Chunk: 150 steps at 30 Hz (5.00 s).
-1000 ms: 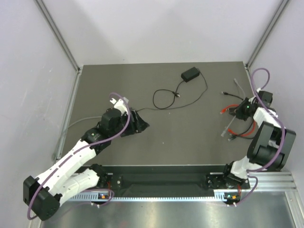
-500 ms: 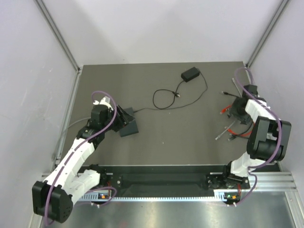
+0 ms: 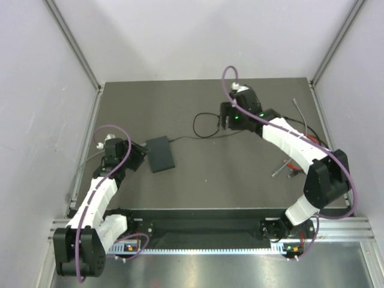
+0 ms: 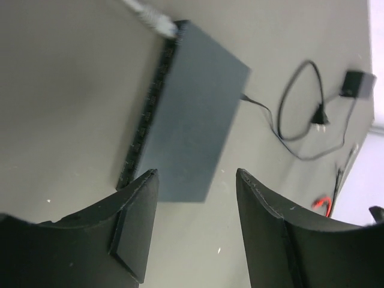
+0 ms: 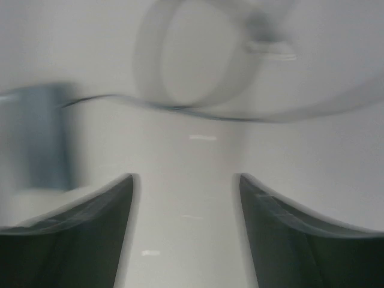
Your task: Pull the plug from the switch port
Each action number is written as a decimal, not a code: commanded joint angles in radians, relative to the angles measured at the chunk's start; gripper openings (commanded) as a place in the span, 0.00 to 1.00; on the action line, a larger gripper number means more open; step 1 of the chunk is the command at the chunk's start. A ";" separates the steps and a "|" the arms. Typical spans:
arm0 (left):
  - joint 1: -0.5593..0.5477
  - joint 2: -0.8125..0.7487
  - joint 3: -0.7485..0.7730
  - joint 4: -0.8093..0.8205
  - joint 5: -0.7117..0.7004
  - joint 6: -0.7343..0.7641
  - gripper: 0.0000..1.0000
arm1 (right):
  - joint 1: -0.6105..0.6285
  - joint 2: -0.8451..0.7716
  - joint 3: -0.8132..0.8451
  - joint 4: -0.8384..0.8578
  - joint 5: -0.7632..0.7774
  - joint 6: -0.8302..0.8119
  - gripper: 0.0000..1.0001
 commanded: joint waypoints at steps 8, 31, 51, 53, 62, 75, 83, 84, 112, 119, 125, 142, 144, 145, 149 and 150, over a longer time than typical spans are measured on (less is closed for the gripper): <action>0.139 0.088 -0.085 0.315 -0.033 -0.109 0.59 | 0.186 0.382 0.219 0.567 -0.575 0.330 0.28; 0.174 0.475 -0.159 0.823 0.057 -0.175 0.57 | 0.285 0.778 0.512 0.549 -0.668 0.267 0.13; 0.173 0.648 -0.169 0.936 0.091 -0.245 0.44 | 0.288 0.880 0.600 0.531 -0.651 0.321 0.12; 0.174 0.651 -0.175 0.939 0.077 -0.262 0.43 | 0.288 0.881 0.601 0.531 -0.648 0.321 0.11; 0.174 0.696 -0.180 0.984 0.063 -0.308 0.40 | 0.292 0.901 0.612 0.525 -0.646 0.321 0.11; 0.173 0.743 -0.159 0.951 0.031 -0.319 0.38 | 0.300 0.955 0.670 0.442 -0.646 0.305 0.09; 0.162 0.765 -0.148 0.951 0.033 -0.323 0.27 | 0.300 0.963 0.684 0.409 -0.639 0.302 0.08; 0.160 0.768 -0.143 0.950 0.033 -0.322 0.27 | 0.300 0.964 0.692 0.408 -0.640 0.301 0.08; 0.142 0.711 -0.155 0.868 -0.087 -0.164 0.00 | 0.294 0.983 0.722 0.302 -0.568 0.239 0.07; 0.137 0.707 -0.175 0.942 -0.036 -0.158 0.00 | 0.308 0.912 0.718 0.239 -0.516 0.135 0.09; 0.128 0.647 -0.166 0.901 -0.021 -0.158 0.00 | 0.318 0.883 0.712 0.262 -0.550 0.126 0.11; 0.133 0.288 -0.071 0.471 -0.200 -0.055 0.05 | 0.429 0.933 0.862 0.284 -0.623 0.086 0.16; 0.136 0.257 -0.068 0.413 -0.237 -0.046 0.06 | 0.432 0.955 0.883 0.275 -0.628 0.095 0.16; 0.137 0.243 -0.063 0.389 -0.252 -0.031 0.06 | 0.433 0.966 0.899 0.262 -0.634 0.094 0.16; 0.139 0.173 -0.025 0.290 -0.302 0.012 0.07 | 0.435 1.025 0.959 0.195 -0.653 0.092 0.14; 0.140 0.168 -0.022 0.281 -0.309 0.020 0.07 | 0.435 1.027 0.957 0.195 -0.649 0.094 0.13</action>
